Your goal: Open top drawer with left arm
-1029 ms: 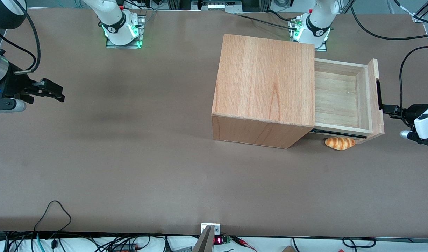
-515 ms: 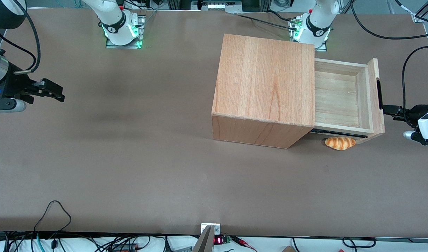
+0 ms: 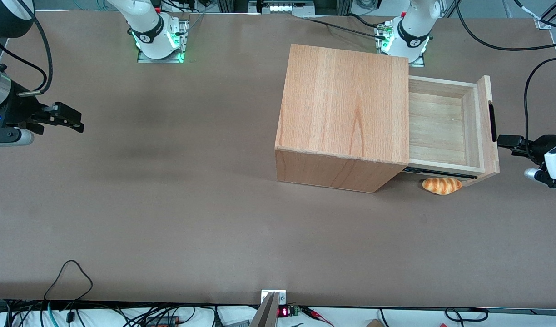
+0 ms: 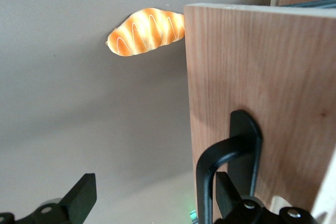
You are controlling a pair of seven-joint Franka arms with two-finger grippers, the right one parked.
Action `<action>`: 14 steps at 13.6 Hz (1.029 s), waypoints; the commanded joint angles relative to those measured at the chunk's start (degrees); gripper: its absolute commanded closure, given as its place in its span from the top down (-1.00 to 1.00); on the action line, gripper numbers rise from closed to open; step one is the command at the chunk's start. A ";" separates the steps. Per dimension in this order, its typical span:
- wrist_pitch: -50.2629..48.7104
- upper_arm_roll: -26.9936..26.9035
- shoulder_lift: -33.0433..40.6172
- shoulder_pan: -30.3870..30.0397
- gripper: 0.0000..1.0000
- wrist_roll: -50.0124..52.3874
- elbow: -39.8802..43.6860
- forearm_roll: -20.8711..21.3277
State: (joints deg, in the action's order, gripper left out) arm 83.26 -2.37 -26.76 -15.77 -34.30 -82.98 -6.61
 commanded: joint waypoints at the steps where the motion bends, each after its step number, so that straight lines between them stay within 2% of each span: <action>1: -3.44 0.35 0.65 -0.58 1.00 -0.86 3.34 -0.24; 6: -5.99 0.52 0.74 -1.11 1.00 -0.33 8.08 -1.30; 10: -11.44 0.96 2.14 -1.02 1.00 4.58 13.09 -0.59; 14: -12.06 1.31 5.74 -0.40 1.00 10.38 13.81 -0.68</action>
State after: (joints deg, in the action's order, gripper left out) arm 72.17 -1.58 -22.73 -16.22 -27.01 -69.53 -7.17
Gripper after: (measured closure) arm 0.000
